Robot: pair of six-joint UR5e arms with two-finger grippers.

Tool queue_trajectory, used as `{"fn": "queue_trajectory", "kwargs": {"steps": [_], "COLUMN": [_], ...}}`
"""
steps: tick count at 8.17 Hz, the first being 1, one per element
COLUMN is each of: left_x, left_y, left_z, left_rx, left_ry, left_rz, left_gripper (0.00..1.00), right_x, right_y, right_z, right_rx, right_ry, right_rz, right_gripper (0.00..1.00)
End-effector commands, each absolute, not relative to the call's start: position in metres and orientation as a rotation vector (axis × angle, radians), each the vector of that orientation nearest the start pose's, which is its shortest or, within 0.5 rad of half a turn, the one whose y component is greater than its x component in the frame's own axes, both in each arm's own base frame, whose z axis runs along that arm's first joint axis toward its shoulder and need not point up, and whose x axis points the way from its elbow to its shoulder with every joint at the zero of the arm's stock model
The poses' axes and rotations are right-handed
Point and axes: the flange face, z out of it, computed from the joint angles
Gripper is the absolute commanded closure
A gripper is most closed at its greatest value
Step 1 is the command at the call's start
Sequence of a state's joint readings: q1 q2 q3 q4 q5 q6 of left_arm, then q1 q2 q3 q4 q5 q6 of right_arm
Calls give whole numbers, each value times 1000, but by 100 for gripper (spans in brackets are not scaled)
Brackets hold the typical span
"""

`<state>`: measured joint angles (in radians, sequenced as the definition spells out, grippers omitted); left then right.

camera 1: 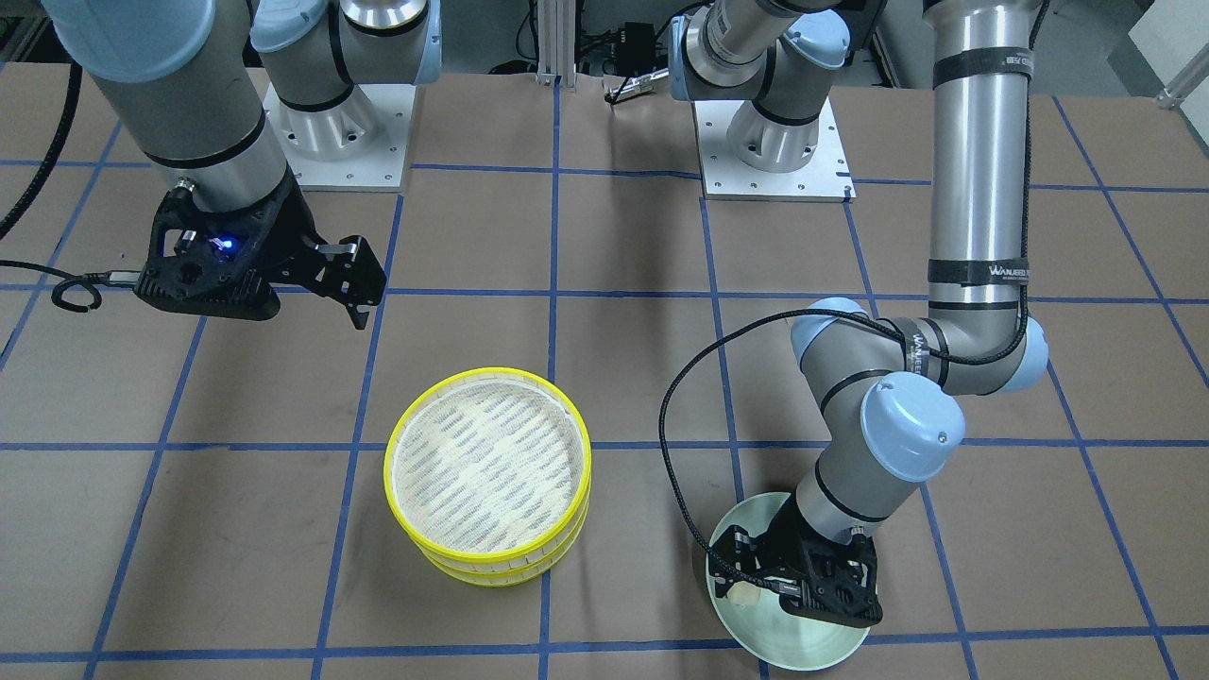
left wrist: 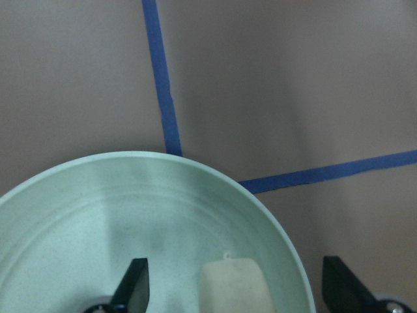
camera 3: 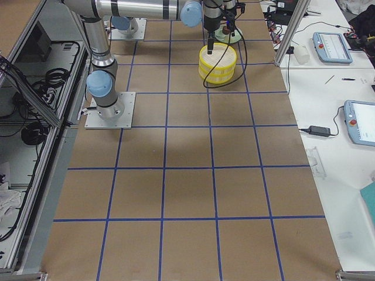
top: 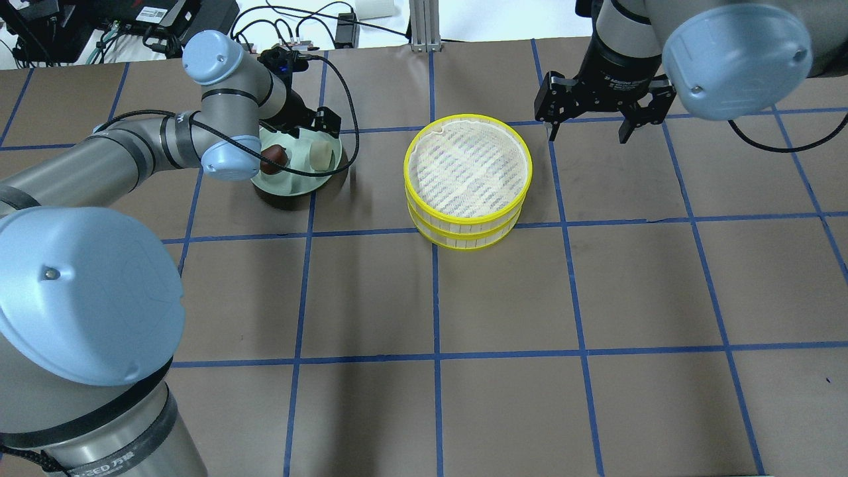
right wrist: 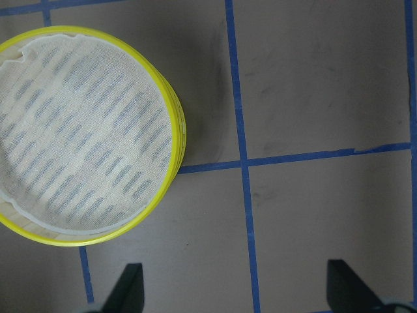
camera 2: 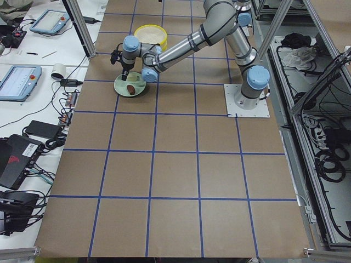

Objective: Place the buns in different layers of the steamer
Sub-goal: 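Grip the top steamer tier rim with the right gripper while the left lifts the bun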

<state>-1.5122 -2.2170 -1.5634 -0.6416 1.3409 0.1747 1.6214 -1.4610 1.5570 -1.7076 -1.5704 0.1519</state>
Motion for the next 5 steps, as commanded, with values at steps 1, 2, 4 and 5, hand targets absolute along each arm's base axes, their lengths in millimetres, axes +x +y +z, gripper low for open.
{"fn": "queue_trajectory", "kwargs": {"steps": [1,2,4,5], "left_x": [-115,-115,-114,-114], "left_y": [-703,-704,-703,-702], "left_z": [191,192,190,187], "left_rx": [247,250,344,344], "left_ry": [3298,3295,3267,3270], "left_rz": [-501,-505,-497,-484], "left_gripper": [7,7,21,22], "right_x": [162,162,168,172], "right_y": [-532,-534,-551,-576], "right_z": [451,451,440,418], "right_rx": [158,160,190,189], "right_ry": [3121,3117,3105,3099], "right_rz": [-55,-69,-148,-191], "right_gripper": [0,0,0,0]}}
